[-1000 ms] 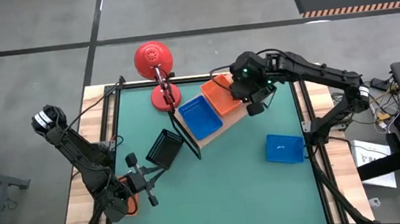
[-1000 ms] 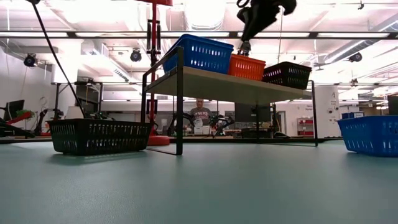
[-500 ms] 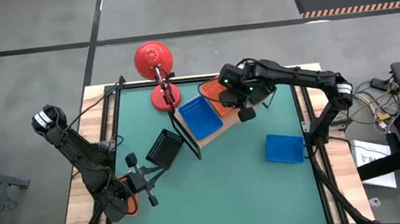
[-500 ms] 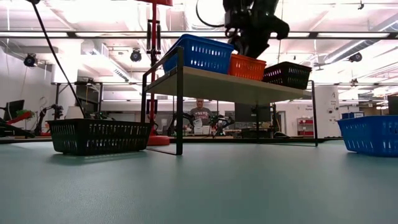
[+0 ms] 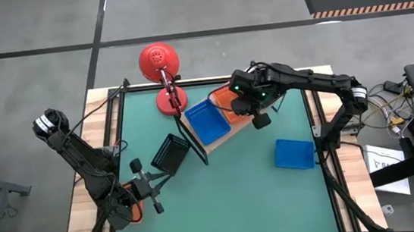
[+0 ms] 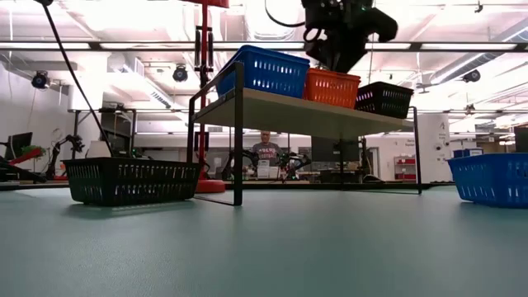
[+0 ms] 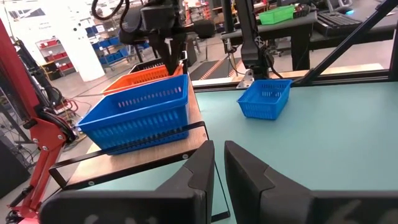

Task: Stack baskets on shelf by color
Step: Stack the right orange basket on top of the orange basket on the shelf

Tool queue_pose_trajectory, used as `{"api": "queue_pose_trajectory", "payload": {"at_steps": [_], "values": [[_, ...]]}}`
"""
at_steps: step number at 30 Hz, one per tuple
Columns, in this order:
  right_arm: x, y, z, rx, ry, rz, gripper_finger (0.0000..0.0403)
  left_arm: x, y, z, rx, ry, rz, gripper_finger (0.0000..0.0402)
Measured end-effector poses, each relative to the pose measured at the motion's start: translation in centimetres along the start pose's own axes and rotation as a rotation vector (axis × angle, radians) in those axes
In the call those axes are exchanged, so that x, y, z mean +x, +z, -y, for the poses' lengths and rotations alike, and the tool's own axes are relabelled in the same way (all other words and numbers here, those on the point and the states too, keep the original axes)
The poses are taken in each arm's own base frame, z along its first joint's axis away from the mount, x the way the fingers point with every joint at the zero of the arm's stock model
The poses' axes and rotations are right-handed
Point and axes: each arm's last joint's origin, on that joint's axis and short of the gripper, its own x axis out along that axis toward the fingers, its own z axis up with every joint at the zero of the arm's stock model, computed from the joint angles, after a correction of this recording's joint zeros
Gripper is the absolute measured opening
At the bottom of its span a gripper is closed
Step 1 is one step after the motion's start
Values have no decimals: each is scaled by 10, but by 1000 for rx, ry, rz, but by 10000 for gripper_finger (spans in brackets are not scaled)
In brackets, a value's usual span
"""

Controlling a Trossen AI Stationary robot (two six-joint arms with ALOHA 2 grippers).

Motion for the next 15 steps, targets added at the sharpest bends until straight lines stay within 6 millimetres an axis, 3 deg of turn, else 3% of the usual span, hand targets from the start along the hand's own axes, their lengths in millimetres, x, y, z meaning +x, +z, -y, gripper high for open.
{"api": "queue_pose_trajectory", "payload": {"at_steps": [7,15], "values": [[-5,11,3,6,-44,124,9,0,0,0,0,0,0,22],[2,23,-10,-48,40,163,8,0,0,0,-3,0,1,22]]}}
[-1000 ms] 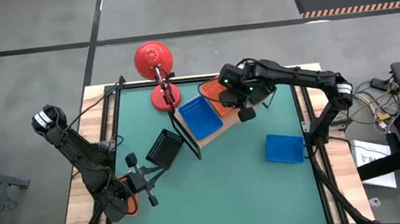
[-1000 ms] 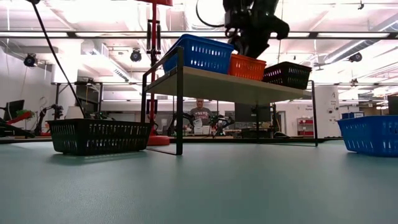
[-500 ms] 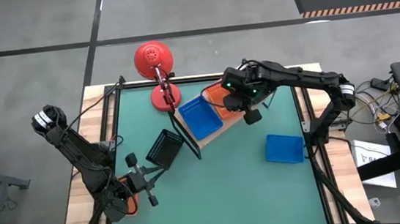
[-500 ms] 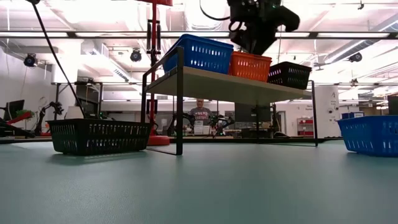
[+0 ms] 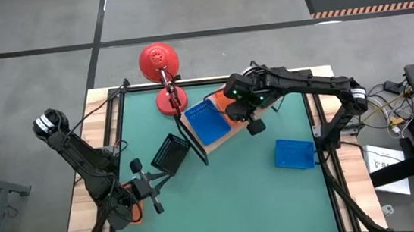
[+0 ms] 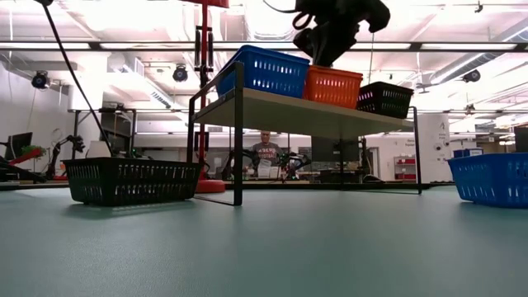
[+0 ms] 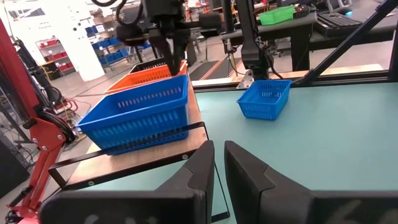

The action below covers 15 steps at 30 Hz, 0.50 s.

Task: Stack baskets on shelf by color
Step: Stack the right orange basket on top of the orange basket on the shelf

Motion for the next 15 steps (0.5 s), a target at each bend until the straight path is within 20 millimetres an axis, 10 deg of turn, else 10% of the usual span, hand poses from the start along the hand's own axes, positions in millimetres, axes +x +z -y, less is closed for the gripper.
{"api": "queue_pose_trajectory", "payload": {"at_steps": [15], "values": [[-15,-4,-14,-9,-34,-87,9,0,0,0,-1,0,0,22]]}}
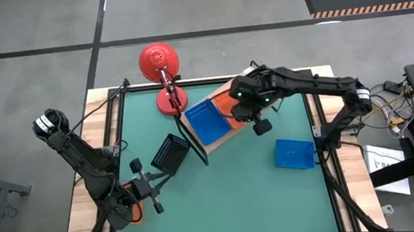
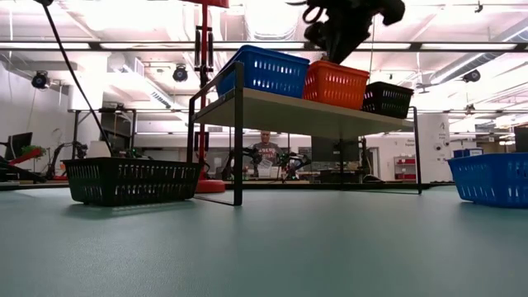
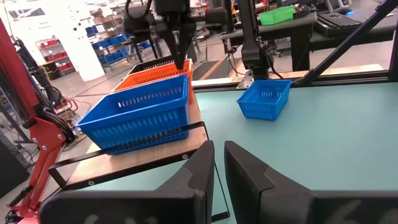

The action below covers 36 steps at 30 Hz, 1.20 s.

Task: Stack baskets on shelf by color
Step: Stack the right orange basket on top of the orange basket on the shelf

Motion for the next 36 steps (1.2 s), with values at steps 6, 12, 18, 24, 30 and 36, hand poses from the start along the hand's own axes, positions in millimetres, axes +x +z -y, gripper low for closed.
{"api": "queue_pose_trajectory", "payload": {"at_steps": [6,12,18,24,30,36], "values": [[-32,-1,-17,23,-27,78,9,0,0,0,2,0,0,22],[-36,-8,-38,64,116,100,9,0,-1,0,4,0,-1,22],[-14,-18,-42,107,122,0,9,0,-3,0,7,0,-2,22],[4,-25,-39,108,7,-128,9,0,-5,-1,12,1,-3,22],[4,-22,-35,107,-56,-110,9,0,-5,-1,11,1,-3,22],[4,-23,-33,102,-100,-139,9,0,-5,-1,8,1,-3,22]]}}
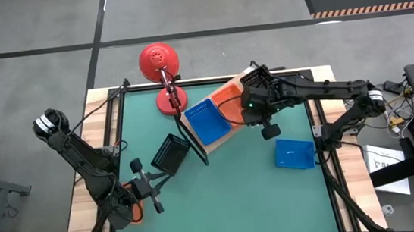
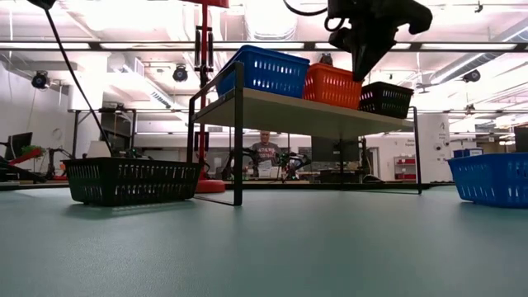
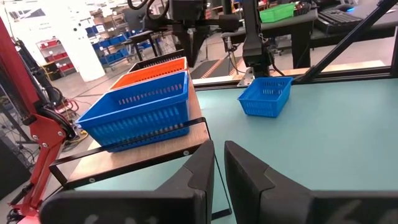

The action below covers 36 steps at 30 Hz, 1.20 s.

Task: Stack baskets on shelf by color
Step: Stack the right orange basket on top of the orange basket on the shelf, then stack the black basket on top of the black baskets on the shelf

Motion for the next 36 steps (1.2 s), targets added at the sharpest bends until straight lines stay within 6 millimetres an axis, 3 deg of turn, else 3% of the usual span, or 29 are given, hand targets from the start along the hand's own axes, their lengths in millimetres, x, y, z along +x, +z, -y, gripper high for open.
{"api": "queue_pose_trajectory", "payload": {"at_steps": [9,15,23,29,36], "values": [[0,-1,0,1,-15,-19,9,0,0,0,-3,-1,1,22],[-21,-4,-10,61,19,61,9,0,1,0,-11,-1,3,22],[-39,3,-63,27,74,300,9,0,1,0,-64,-2,4,22],[-30,4,-110,-31,102,347,9,0,2,1,-119,-2,5,22],[-12,-1,-152,-6,53,294,9,2,-1,4,-119,5,3,22]]}}
